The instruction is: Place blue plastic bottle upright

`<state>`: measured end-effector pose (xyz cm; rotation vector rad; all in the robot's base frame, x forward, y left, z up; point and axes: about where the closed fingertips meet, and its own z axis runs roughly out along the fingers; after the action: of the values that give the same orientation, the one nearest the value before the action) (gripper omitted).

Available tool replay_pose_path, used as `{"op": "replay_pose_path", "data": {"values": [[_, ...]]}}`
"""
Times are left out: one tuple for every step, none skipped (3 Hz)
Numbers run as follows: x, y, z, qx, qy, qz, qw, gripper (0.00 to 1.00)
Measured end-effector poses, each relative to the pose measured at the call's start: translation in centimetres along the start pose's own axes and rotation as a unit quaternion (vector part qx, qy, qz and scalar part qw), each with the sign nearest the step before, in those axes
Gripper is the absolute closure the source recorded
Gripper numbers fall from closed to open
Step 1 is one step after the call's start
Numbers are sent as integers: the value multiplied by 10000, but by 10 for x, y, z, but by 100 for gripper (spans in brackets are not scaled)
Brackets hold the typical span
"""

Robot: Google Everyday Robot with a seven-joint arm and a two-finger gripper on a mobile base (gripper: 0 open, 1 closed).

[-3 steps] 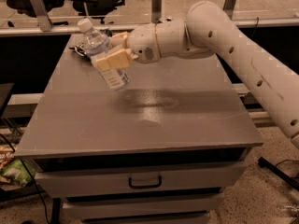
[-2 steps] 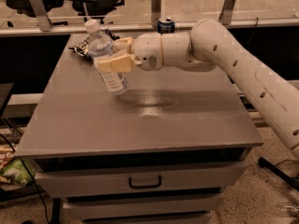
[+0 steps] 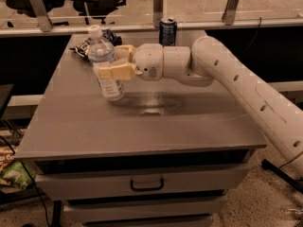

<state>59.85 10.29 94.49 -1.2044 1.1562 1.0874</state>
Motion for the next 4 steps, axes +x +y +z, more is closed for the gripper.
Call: {"op": "replay_pose_path", "data": {"values": [[5, 2, 2, 3, -157, 48, 9999, 84], [8, 3, 3, -4, -279, 109, 9996, 60], [10, 3, 3, -16, -401, 172, 9990, 37], [9, 4, 5, -38, -426, 181, 9989, 13]]}}
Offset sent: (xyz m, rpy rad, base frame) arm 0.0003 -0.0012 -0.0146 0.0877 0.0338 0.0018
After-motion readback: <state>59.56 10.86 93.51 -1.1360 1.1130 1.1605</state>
